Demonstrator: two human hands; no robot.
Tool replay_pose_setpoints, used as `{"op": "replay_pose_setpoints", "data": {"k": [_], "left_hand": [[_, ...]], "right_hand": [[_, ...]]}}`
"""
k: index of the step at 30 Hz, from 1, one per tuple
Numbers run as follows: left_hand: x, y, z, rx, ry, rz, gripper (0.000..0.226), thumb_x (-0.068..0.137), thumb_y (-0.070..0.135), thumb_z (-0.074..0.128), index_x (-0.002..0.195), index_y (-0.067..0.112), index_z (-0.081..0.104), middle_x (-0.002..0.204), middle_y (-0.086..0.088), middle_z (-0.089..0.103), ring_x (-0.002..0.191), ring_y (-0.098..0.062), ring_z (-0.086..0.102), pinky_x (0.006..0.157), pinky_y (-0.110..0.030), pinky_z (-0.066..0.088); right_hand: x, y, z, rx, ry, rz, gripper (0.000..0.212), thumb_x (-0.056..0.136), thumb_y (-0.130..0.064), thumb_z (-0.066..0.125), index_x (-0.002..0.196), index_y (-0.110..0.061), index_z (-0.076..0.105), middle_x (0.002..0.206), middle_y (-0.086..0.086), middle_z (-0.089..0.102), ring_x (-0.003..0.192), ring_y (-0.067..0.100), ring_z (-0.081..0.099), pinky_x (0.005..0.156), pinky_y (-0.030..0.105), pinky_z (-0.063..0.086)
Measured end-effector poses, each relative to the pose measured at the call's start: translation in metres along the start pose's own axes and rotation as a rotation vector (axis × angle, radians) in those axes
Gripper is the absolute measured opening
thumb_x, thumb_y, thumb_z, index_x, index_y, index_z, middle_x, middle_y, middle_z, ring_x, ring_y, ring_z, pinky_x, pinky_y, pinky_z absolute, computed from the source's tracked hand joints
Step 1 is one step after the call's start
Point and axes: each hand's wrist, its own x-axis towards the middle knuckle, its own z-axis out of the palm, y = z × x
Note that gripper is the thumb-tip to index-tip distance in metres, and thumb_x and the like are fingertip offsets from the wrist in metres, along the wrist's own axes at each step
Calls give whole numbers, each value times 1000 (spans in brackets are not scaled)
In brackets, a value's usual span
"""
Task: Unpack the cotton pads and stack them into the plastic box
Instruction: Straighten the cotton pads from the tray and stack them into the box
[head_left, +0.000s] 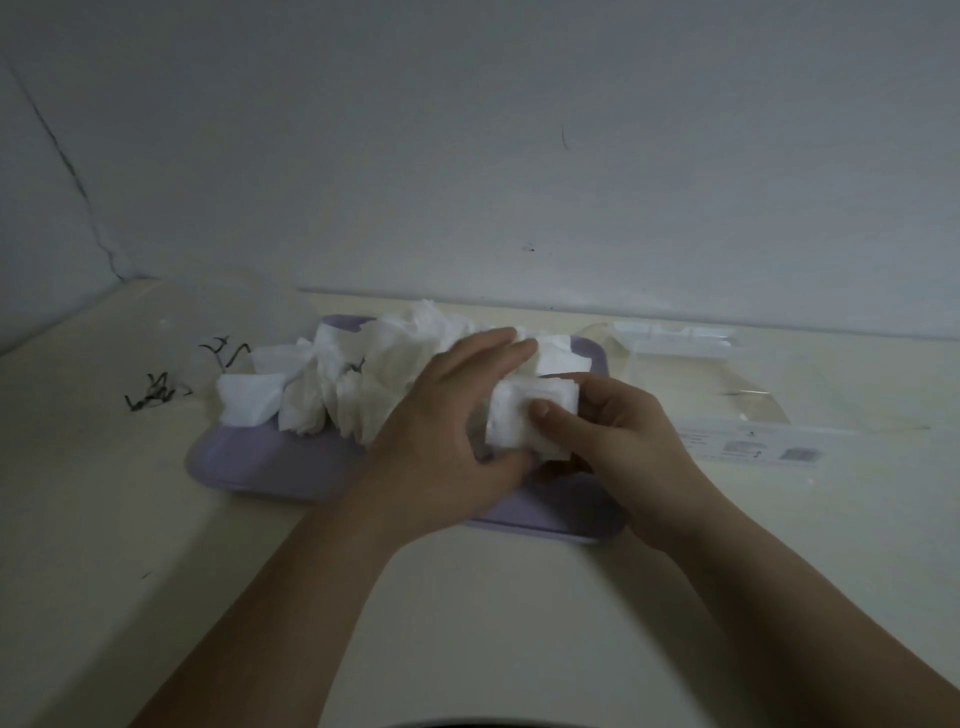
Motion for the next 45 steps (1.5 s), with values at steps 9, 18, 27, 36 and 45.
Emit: {"op": "replay_pose_setpoints", "data": {"k": [9,18,27,36,45], "left_hand": [[-2,2,9,192,-2,-110,69,72,18,81,134,38,59,120,24,61,114,-5,58,96,-34,53],[2,-17,-2,322,50,-91,60,61,44,88,113,20,71,130,4,60,122,-17,53,97,-23,41],[-3,-28,5,360,41,-162,41,78,56,67,97,19,70,92,1,64,90,-24,60,78,-43,52],[7,-14,-10,80,296,-237,7,82,30,67,83,22,68,92,10,66,87,-16,62,76,-34,51],[7,13,-21,-578,166,-423,6,92,16,67,96,13,69,77,-11,72,68,-16,65,62,-32,47]], "right_hand": [[-6,-4,9,21,-136,62,48,84,-28,87,124,-8,70,113,13,81,111,34,77,107,58,55],[3,3,0,-4,143,-39,10,98,-11,72,108,-11,72,100,11,82,97,31,80,87,49,64],[11,13,-2,-147,284,-27,38,77,-48,68,106,-24,60,104,7,75,100,28,76,88,61,61],[11,17,-4,1,312,-25,34,90,-32,69,121,-20,61,115,5,75,100,24,78,82,54,66],[4,6,0,-23,251,-18,20,93,-23,78,109,-13,70,99,9,81,94,26,80,87,54,65]]}}
